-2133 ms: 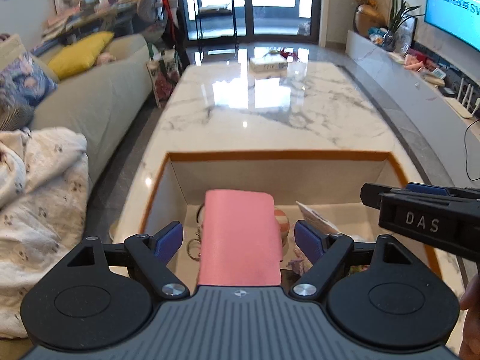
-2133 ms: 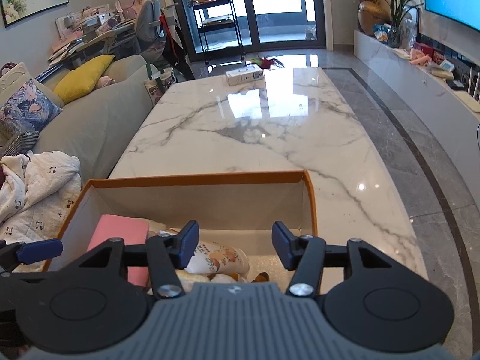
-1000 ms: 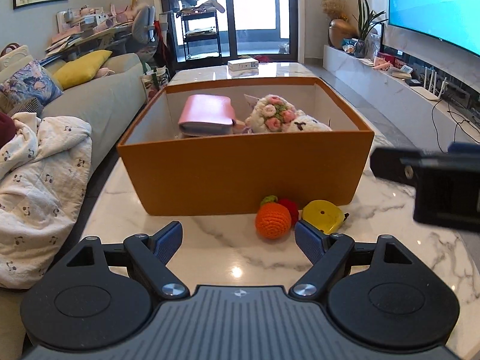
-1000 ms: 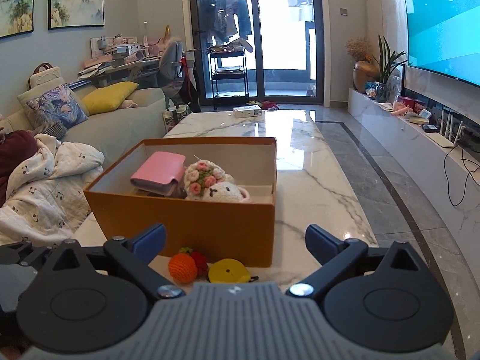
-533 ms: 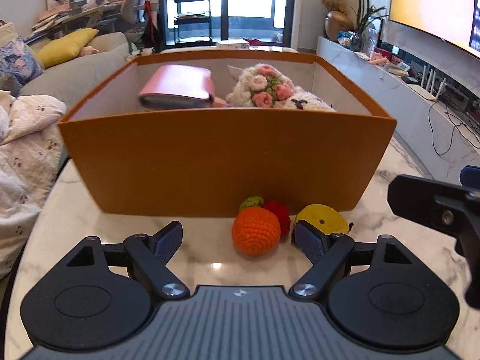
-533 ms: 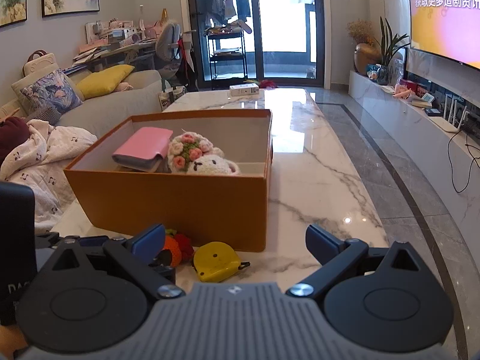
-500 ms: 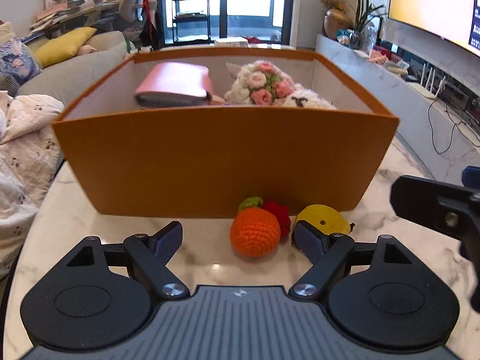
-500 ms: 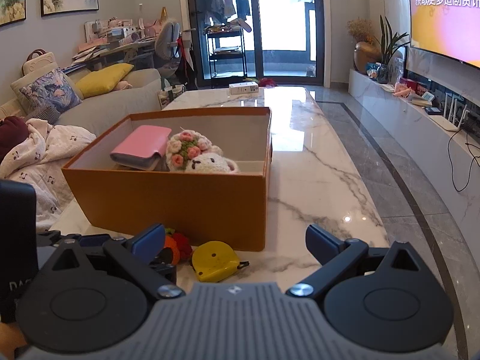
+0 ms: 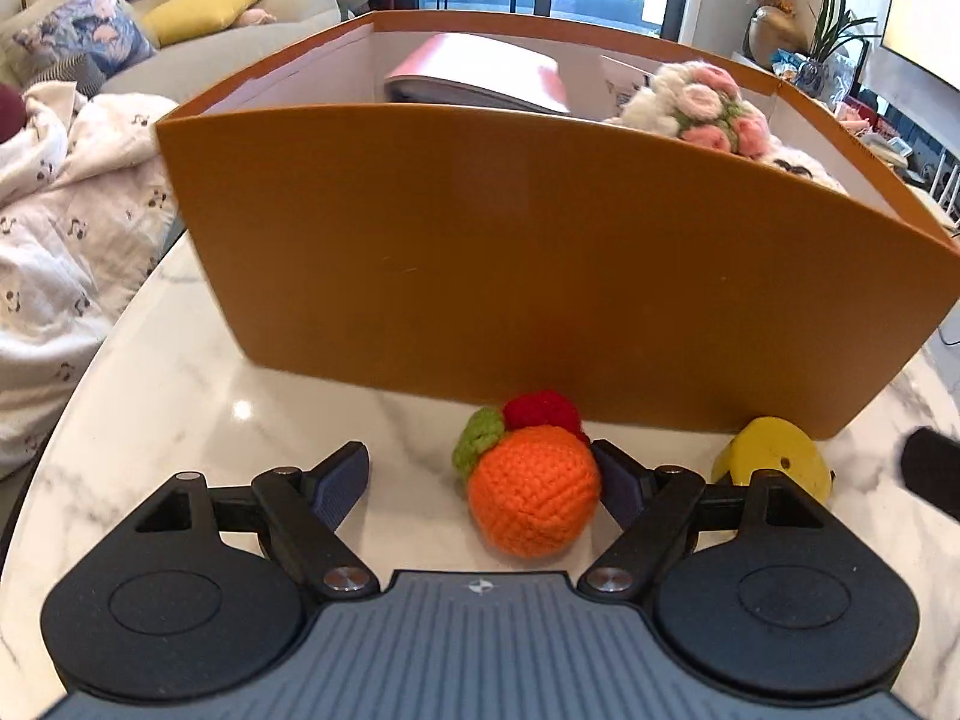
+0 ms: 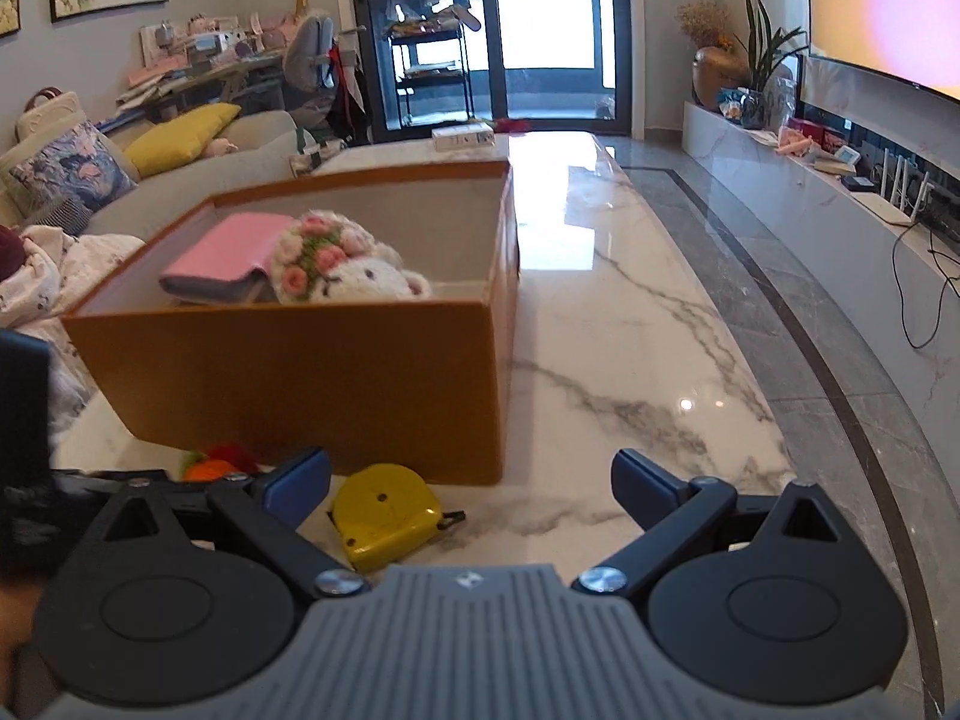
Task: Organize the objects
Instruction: 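Raise both tools out of the box and move back toward the table, then grasp the orange crochet fruit with the left tool while the right tool grasps the yellow tape measure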
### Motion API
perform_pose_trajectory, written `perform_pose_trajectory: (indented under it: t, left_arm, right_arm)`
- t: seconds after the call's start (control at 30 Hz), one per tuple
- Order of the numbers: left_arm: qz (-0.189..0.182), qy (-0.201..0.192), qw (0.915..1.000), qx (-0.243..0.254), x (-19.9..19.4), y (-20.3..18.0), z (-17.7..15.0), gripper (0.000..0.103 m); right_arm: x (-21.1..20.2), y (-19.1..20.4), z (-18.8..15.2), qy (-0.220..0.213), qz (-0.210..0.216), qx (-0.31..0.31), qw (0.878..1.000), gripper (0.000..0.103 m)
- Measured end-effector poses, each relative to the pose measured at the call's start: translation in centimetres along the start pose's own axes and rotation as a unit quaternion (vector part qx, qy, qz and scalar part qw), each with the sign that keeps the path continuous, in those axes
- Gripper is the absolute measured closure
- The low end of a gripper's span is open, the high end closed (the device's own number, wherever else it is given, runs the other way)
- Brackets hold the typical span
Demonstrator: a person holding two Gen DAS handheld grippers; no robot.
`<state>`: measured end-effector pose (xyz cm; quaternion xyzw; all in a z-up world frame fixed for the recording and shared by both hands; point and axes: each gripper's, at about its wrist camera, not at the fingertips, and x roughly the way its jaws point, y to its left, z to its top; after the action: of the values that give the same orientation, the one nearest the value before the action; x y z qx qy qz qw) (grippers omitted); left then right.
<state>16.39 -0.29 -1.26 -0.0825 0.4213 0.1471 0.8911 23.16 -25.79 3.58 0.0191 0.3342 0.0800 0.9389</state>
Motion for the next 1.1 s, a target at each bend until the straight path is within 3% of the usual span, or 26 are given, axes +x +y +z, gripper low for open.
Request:
perform_pose_trajectory:
  t: [0.37, 0.53, 0.77, 1.1]
  left_arm:
    - [0.015, -0.013, 0.9995, 0.026, -1.9, 2.5, -2.2, 0.007]
    - [0.01, -0.051, 0.9983, 0.028, -1.0, 2.7, -2.2, 0.003]
    - [0.007, -0.097, 0.9948, 0.03, -0.7, 2.3, -2.9, 0.0]
    - [0.012, -0.09, 0.9956, 0.022, -0.8, 2.4, -2.9, 0.0]
  right_arm:
    - [4.3, 1.8, -3.3, -0.009, 0.022, -0.054, 0.998, 0.003]
    - [5.6, 2.7, -4.0, -0.016, 0.039, -0.069, 0.997, 0.003]
    - [6.1, 4.2, -4.3, -0.006, 0.032, -0.116, 0.993, 0.001]
    - [6.4, 3.7, -4.1, 0.006, 0.035, -0.087, 0.996, 0.001]
